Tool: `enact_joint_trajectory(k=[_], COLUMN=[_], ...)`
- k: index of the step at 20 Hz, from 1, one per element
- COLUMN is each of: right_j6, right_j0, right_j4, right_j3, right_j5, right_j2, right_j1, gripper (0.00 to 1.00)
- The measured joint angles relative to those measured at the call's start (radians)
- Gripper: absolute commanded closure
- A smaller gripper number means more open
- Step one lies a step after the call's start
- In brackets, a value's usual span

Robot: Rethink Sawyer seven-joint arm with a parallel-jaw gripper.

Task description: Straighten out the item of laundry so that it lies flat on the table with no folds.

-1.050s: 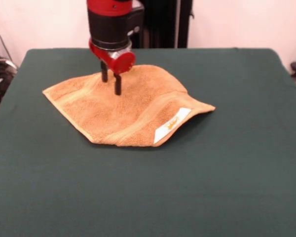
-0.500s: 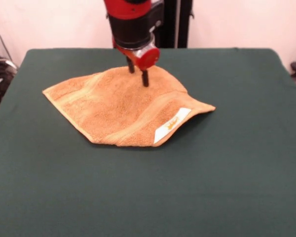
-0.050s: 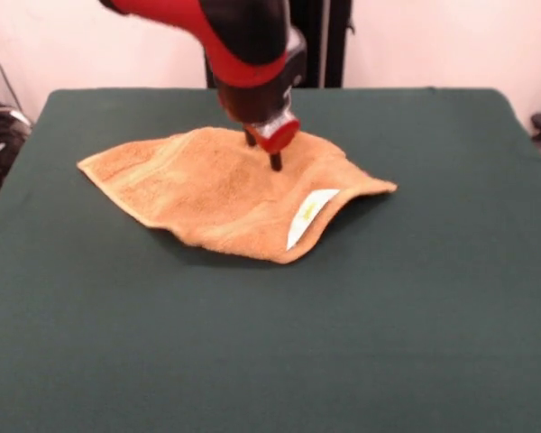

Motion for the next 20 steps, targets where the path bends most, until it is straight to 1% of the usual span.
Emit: enact_joint_trajectory(k=[1,3,9,10,13,14,20], right_j6=[0.0,0.0,0.0,0.0,0.0,0.0,0.0], right_j0=[0.002,0.008,0.06,0.08,0.093,0.102,0.09], right_j4=[0.004,0.01,0.029,0.028,0.028,0.026,-0.03], right_j3=[-0.009,-0.015,-0.021,-0.016,-0.001,0.024,0.086], right_j5=[-0.001,0.007,0.012,0.012,0.012,0.012,0.022], right_j2=[-0.003,-0.01,-0.06,-0.079,-0.098,-0.124,-0.206], right_j1=[0.015,0.016,0.022,0.018,0.01,-0.005,-0.058], gripper=[0.0,0.0,0.0,0.0,0.0,0.0,0.0])
